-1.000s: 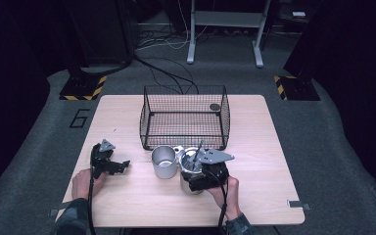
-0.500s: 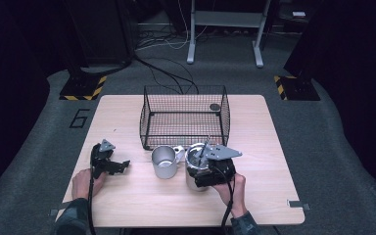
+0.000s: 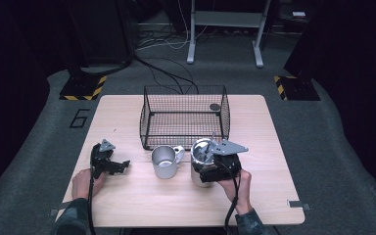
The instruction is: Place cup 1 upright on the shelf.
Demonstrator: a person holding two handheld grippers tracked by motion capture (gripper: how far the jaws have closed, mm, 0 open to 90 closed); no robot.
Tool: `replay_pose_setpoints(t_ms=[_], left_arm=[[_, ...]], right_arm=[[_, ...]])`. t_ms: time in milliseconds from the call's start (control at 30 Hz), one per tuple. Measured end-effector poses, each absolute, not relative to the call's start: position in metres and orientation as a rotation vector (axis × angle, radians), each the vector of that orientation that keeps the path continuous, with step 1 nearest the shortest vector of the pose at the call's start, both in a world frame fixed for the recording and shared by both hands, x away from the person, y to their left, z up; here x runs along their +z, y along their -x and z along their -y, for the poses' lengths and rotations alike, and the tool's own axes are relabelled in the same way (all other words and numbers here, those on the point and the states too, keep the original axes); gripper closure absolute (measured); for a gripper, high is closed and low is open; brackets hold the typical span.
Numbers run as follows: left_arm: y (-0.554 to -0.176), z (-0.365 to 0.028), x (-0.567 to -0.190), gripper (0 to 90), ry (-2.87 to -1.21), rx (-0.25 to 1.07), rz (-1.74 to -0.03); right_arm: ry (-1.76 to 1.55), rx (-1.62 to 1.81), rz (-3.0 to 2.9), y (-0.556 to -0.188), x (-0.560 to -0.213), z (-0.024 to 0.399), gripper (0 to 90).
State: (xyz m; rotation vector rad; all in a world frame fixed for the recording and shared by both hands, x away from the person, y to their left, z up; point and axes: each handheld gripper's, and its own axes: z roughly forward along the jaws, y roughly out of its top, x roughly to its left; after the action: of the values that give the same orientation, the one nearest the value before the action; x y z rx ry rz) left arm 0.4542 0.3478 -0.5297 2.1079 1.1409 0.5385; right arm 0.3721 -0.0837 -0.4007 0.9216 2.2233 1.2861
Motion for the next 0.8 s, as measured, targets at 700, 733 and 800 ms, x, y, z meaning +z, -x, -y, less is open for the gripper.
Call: replay_pose_setpoints(t_ms=[700,733,800], left_arm=[[-0.454,-0.348,-0.53,0.2,-2.109,0.537,-1.139],[-0.454,-0.348,-0.53,0.3,-2.108,0.538,-1.139],[-0.454,-0.348,-0.53,0.3,-2.104,0.543,-1.14]], right_arm=[[-0.954,1.263,-2.189,-0.379,-0.386,0.098,3.3],[-0.941,1.257,-2.186,-0.381,-0.385,0.1,3.4],[-0.955,1.257,-2.177,-0.381,-0.383,0.101,3.3]])
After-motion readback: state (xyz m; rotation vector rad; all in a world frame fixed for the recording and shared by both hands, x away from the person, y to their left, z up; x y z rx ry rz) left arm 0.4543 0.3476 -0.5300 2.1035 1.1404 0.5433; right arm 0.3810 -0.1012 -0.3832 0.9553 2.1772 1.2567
